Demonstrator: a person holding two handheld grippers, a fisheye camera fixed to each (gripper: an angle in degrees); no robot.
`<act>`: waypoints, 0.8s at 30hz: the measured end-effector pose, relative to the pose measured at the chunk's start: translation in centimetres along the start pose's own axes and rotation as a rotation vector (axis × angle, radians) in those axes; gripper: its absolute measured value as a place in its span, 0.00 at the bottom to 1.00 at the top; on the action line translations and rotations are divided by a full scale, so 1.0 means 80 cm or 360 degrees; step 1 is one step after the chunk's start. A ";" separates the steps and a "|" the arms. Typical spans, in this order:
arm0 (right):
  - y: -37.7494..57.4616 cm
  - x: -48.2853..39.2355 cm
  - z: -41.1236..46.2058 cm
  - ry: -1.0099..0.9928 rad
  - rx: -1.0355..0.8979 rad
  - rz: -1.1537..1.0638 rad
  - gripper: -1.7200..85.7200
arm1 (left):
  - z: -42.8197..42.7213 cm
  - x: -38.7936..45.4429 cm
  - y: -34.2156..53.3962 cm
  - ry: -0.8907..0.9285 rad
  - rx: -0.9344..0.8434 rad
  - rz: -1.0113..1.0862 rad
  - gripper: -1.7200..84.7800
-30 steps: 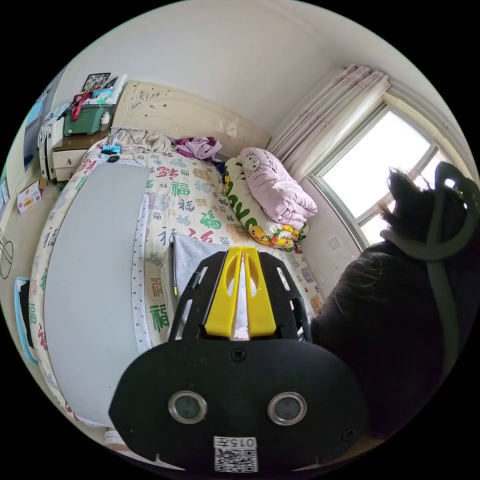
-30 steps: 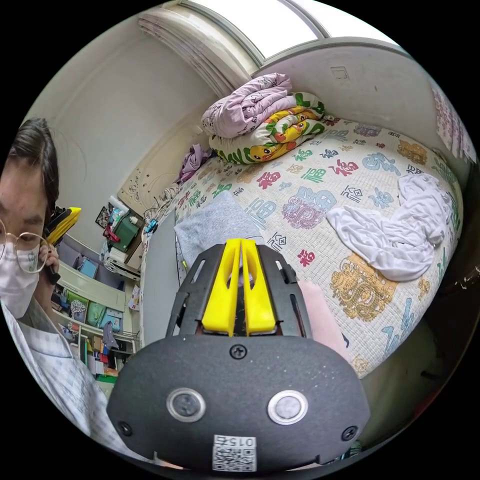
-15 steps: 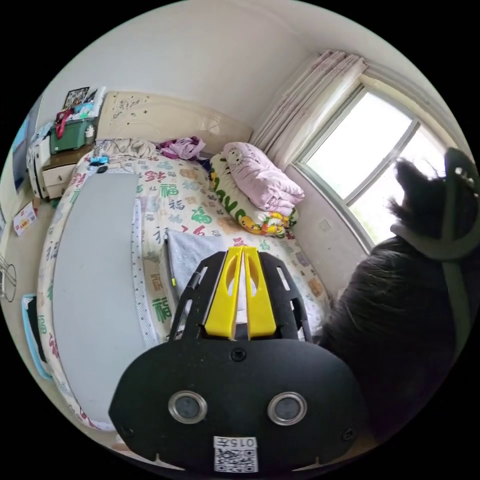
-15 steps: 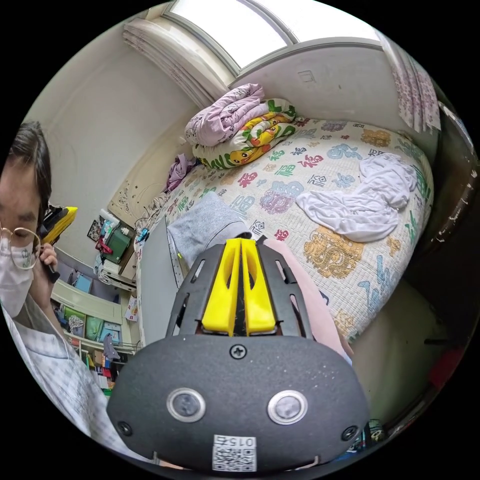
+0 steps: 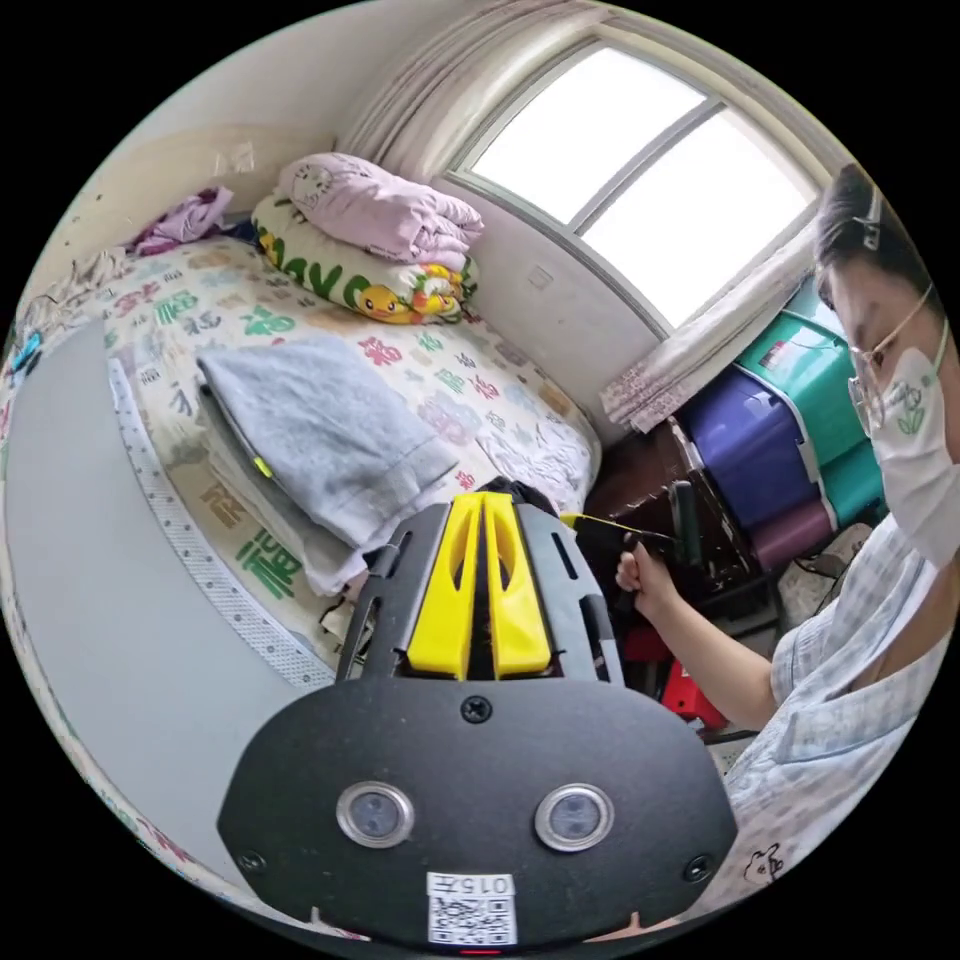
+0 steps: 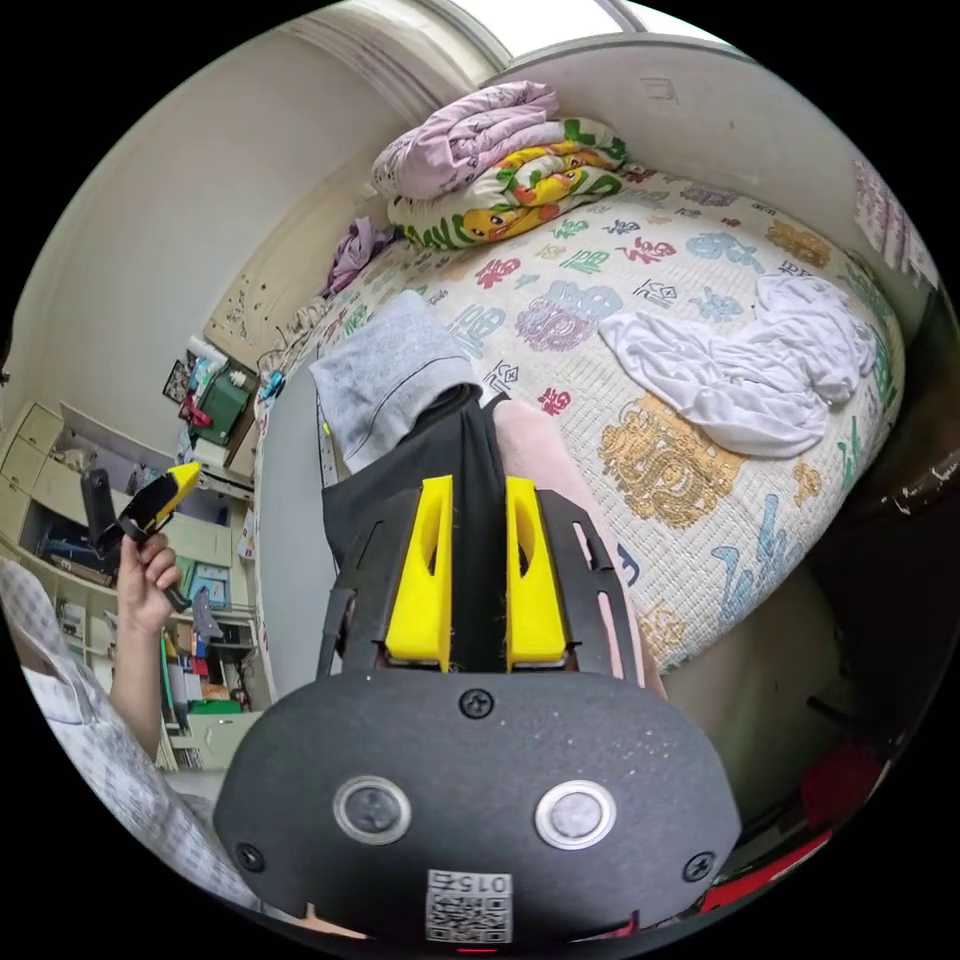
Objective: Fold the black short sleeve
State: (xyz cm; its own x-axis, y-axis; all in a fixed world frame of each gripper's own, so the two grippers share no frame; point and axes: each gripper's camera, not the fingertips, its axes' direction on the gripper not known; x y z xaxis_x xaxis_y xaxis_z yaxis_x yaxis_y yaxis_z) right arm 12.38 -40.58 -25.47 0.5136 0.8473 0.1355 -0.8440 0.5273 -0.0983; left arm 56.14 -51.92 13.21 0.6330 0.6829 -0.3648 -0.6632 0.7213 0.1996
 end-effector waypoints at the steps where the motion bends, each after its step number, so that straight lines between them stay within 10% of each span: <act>1: -0.001 0.000 0.008 0.0024 -0.0046 -0.0012 0.10 | 0.020 -0.016 0.005 0.0059 -0.0024 -0.0056 0.06; 14: 0.077 -0.112 0.049 -0.0252 -0.0280 -0.0609 0.03 | 0.117 -0.112 0.044 0.0390 -0.0253 -0.0411 0.29; 24: 0.060 -0.039 0.027 -0.0257 -0.0172 -0.0417 0.12 | 0.129 -0.205 0.113 0.0568 -0.0138 -0.0620 0.05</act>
State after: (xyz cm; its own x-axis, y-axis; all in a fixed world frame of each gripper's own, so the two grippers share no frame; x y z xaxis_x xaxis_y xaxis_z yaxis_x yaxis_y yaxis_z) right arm 6.37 -40.85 -24.28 0.6725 0.6654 0.3240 -0.6606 0.7371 -0.1426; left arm 43.87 -55.42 30.36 0.6735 0.2739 -0.6866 -0.4465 0.8909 -0.0826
